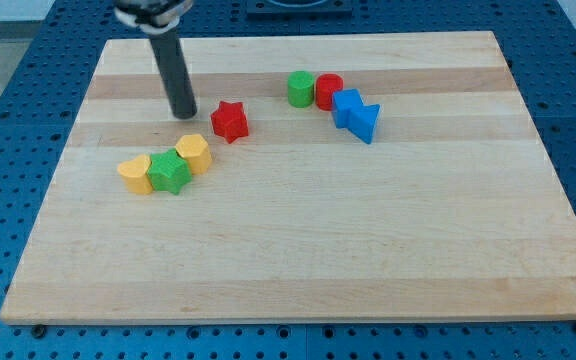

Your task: Move the red star and the green circle to the left of the blue blocks

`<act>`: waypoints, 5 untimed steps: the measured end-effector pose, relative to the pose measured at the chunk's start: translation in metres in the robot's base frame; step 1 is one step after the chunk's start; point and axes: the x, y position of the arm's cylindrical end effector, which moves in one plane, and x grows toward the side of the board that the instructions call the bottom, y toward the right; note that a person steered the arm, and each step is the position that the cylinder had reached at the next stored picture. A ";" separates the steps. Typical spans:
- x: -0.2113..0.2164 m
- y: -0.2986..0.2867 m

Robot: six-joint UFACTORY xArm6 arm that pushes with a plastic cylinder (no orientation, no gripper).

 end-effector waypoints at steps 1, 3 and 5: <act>0.009 0.007; 0.019 0.144; 0.019 0.157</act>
